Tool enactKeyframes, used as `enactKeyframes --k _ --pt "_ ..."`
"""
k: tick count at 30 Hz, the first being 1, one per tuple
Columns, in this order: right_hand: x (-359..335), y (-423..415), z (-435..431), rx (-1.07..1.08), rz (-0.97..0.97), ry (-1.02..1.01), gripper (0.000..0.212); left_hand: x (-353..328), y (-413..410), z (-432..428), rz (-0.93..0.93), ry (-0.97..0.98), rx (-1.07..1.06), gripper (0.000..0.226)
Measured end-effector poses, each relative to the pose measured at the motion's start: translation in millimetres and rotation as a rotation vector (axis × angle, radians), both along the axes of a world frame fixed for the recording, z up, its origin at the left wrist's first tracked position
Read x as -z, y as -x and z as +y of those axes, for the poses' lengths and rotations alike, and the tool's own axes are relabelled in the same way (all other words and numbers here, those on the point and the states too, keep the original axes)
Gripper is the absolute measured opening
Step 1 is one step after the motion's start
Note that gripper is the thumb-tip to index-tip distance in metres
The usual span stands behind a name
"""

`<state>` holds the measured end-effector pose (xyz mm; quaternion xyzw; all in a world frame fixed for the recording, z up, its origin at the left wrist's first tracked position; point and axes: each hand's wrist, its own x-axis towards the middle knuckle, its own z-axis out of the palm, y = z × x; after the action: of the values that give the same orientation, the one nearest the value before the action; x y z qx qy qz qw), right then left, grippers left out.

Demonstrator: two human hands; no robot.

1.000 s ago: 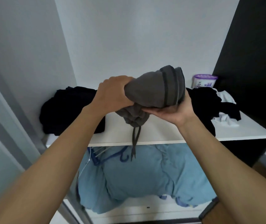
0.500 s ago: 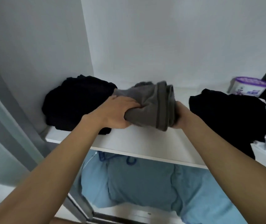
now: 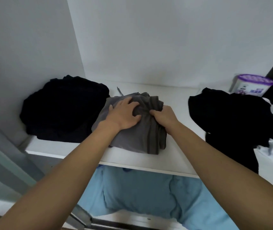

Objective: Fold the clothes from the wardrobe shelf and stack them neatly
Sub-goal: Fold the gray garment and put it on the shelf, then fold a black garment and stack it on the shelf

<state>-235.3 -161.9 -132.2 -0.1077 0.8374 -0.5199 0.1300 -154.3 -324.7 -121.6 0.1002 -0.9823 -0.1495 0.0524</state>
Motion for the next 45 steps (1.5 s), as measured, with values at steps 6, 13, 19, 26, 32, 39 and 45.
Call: enactKeyframes --k 6,13,19,26,32,39,45 --pt "-0.1 -0.4 18.3 -0.015 -0.361 0.254 0.019 -0.2 -15.7 1.7 0.063 0.058 0.027 0.059" --pt "-4.8 4.2 9.0 0.083 -0.288 0.299 0.039 1.3 -38.3 2.8 0.297 0.195 0.0 0.056" --pt "-2.3 4.4 2.7 0.13 0.146 -0.414 0.053 17.0 -29.6 -13.8 0.017 0.087 0.013 0.053" --pt "5.0 -37.5 0.3 -0.119 0.444 -0.424 0.053 24.3 -25.0 -18.4 0.001 0.086 0.008 0.056" --pt "6.5 -47.5 13.3 -0.28 0.272 -0.368 0.056 16.0 -29.8 -6.9 0.039 0.052 -0.006 0.049" --pt "-10.9 -40.8 122.6 -0.002 0.337 -0.25 0.023 -9.0 -20.2 80.1 0.345 -0.161 0.194 0.034" --pt "-13.3 -32.2 249.7 0.194 0.324 -0.558 0.038 -8.5 32.1 182.9 0.069 -0.37 0.234 0.035"
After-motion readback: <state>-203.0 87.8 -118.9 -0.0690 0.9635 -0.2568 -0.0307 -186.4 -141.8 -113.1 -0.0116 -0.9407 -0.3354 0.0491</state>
